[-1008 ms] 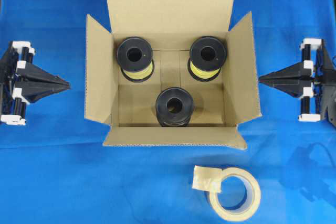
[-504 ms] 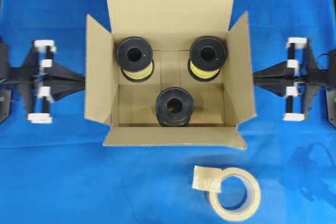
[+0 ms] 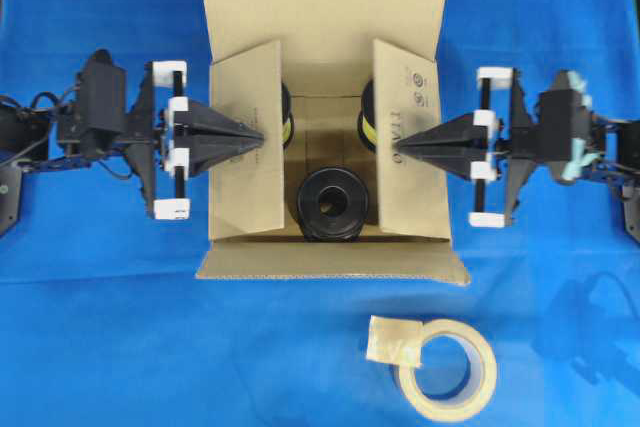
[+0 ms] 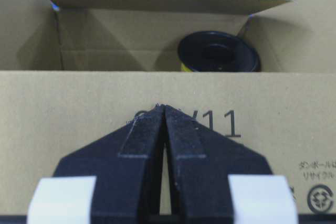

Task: Close the cardboard box.
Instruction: 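Push the left and right side flaps inward with both grippers, then press the back flap down with the left gripper over the side flaps, then lift the right gripper away and lower it toward the front flap, then push the front flap up and over with the right gripper, then raise the left gripper off the box and move it behind the back flap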

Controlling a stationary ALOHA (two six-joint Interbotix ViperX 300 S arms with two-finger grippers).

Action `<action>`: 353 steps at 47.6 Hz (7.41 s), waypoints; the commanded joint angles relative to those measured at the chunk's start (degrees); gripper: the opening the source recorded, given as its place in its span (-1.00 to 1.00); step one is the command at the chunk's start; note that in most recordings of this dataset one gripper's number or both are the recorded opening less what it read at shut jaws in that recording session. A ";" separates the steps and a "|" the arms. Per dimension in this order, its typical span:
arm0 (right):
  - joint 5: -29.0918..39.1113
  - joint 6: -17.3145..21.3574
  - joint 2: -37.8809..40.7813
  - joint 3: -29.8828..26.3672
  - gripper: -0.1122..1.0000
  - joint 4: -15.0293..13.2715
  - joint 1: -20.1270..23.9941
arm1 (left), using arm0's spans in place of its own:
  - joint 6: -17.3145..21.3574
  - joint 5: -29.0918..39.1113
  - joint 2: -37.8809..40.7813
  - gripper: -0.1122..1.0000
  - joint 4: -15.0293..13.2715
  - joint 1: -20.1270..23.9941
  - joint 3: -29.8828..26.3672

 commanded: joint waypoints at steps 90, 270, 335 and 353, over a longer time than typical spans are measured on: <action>3.16 1.76 6.33 -3.25 -0.80 1.05 0.09 | 5.45 13.54 17.67 -0.80 0.26 9.23 -28.56; 20.04 0.35 -5.19 -1.41 -0.80 -0.62 2.99 | 3.87 13.54 21.88 -0.80 0.18 10.20 -28.21; 19.42 0.35 -1.05 -1.76 -0.80 1.58 2.99 | 10.37 56.25 10.20 -0.80 0.18 18.90 -47.90; 19.25 0.35 -0.97 -1.76 -0.80 1.58 2.99 | 12.22 81.74 18.28 -0.80 0.44 24.70 -63.11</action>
